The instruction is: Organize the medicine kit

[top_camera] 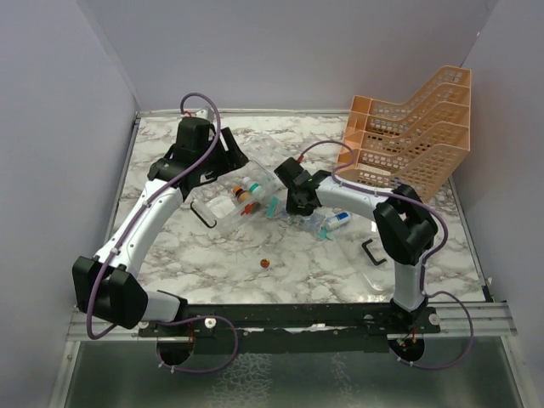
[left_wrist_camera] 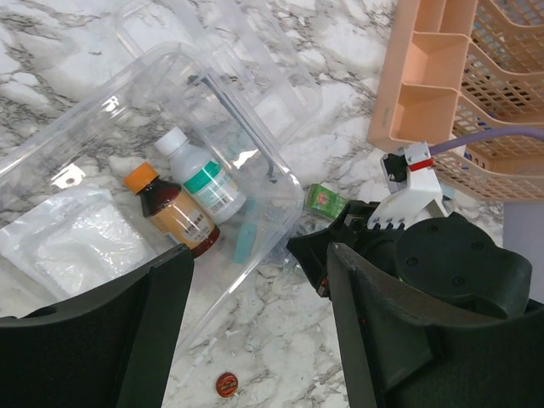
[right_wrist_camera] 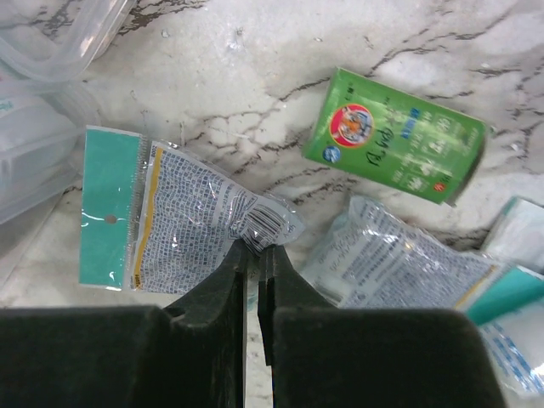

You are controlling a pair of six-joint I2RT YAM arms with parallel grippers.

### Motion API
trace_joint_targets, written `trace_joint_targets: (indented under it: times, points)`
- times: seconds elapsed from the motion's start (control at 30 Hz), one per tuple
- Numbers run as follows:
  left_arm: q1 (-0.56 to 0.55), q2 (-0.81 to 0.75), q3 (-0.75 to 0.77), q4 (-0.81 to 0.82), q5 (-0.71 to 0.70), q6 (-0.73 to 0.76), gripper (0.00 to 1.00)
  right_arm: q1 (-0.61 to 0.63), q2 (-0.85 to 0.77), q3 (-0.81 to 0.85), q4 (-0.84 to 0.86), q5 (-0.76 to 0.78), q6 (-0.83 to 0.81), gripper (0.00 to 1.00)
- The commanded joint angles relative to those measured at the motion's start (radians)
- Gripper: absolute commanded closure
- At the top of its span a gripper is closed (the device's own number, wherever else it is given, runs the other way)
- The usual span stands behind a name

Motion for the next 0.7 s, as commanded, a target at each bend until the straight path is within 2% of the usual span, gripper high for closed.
trace_joint_targets:
  times: [0.0,0.2,0.37,0.6,0.67]
  points:
    - [-0.002,-0.029,-0.024,0.073,0.144,0.01,0.32,0.003,-0.154,-0.039,0.004,0.036,0.014,0.98]
    - [-0.009,-0.019,-0.08,0.161,0.334,-0.034,0.32,0.003,-0.318,-0.097,-0.001,0.033,0.085,0.97]
    - [-0.033,0.025,-0.103,0.234,0.5,-0.067,0.3,0.003,-0.414,-0.114,0.047,-0.042,0.09,0.97]
    - [-0.058,0.112,-0.068,0.232,0.619,-0.065,0.3,0.003,-0.497,-0.156,0.202,-0.164,0.009,0.95]
    - [-0.064,0.138,-0.054,0.219,0.635,-0.062,0.35,0.003,-0.497,-0.156,0.216,-0.182,-0.01,0.95]
